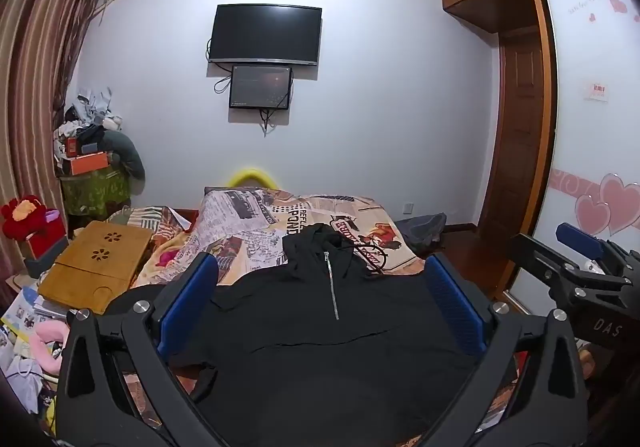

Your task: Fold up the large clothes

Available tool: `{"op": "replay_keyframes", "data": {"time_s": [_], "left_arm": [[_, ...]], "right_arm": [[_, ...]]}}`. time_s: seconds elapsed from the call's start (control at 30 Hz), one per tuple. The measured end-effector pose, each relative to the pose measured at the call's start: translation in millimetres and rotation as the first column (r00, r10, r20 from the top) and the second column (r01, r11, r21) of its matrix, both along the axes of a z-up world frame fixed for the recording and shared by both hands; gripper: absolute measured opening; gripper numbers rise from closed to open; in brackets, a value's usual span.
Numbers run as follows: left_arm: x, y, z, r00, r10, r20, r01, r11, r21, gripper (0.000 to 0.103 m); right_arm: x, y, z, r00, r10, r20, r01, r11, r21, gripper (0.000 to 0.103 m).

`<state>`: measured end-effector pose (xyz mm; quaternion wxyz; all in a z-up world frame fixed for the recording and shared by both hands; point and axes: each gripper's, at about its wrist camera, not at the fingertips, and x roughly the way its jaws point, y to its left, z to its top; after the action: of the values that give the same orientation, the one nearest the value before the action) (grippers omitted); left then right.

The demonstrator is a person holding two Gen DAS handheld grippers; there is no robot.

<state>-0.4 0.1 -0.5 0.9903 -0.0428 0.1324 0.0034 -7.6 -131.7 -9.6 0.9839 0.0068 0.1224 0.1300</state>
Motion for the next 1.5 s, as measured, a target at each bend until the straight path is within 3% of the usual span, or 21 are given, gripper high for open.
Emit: {"op": "replay_keyframes", "data": {"time_s": [0.2,0.43,1.5], "left_arm": [[-6,15,-5,1.000,-0.001,0.006,0.001,1.000,-0.031,0.103],[3,9,-16,1.000,0.014,-0.001,-0.014,1.000,0.001,0.103],[4,4,-8,1.000,0.020,-0.001,-0.020,1.000,0.005,0.103]], "right_arm": [[0,1,0,1.000,0.000,-0.003,0.000,1.000,-0.002,0.103],[1,2,-2,1.000,-0.007,-0.015,0.007,1.000,0.001,0.103],[2,0,2,1.000,0.009,-0.028,-0.009,1.000,0.007,0.103]]}}
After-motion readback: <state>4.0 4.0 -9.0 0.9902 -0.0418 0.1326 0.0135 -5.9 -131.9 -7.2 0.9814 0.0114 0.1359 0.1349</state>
